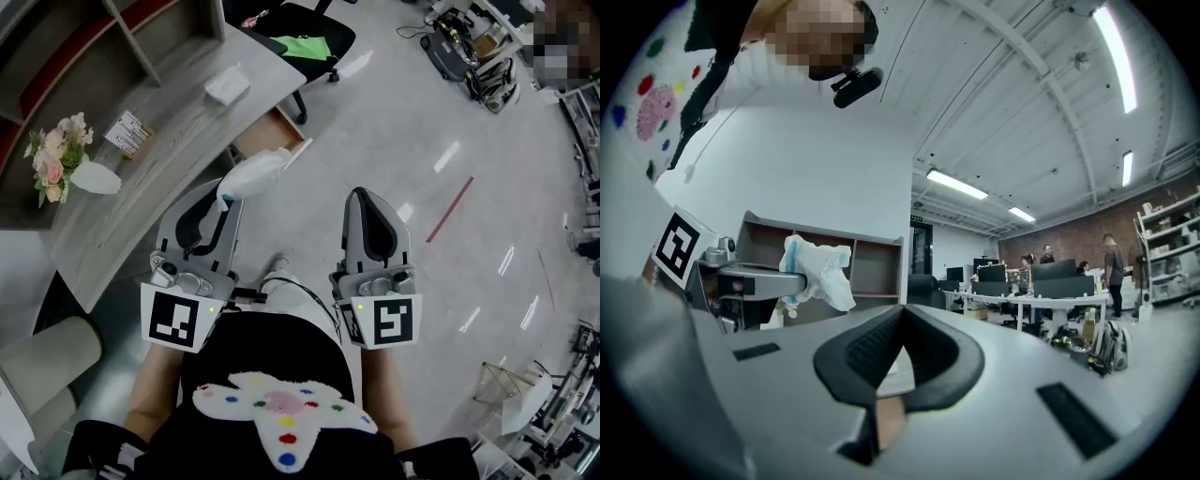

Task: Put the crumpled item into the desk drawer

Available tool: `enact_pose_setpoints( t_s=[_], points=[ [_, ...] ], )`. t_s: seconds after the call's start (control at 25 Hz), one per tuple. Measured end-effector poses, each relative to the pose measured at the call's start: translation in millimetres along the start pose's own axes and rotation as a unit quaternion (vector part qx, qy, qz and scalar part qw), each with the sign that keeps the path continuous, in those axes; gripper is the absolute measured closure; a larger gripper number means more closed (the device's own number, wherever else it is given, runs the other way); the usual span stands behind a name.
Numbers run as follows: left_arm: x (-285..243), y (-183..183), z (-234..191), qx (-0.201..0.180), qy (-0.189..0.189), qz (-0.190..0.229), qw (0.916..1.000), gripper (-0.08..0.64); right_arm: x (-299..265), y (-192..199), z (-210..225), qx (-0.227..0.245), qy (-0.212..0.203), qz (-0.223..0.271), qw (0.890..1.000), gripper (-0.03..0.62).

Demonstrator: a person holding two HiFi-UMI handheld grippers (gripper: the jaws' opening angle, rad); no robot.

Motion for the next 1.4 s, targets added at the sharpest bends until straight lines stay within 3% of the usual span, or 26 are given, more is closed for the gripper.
enact_pose_setpoints(
  t_s=[0.6, 1.4],
  points=[
    [-38, 14, 9, -0.019, -0.027, -0.016, 0.9993, 0.494, -23, 16, 44, -0.023, -0.029, -0.007, 0.999, 0.588],
    [-49, 10, -15, -0.007, 0.012, -0.008, 0.9999, 0.494, -36, 9, 24, -0.007, -0.004, -0.008, 1.000, 0.588]
  ],
)
Point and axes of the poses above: the fingertips, and each gripper's own axes: x backward along the fingers, z to its right, y out of its underside, the point moved 9 cm from there along x, backward along the fingers, and after that the axes turned 14 degrees about z, right-handed, at the moved point
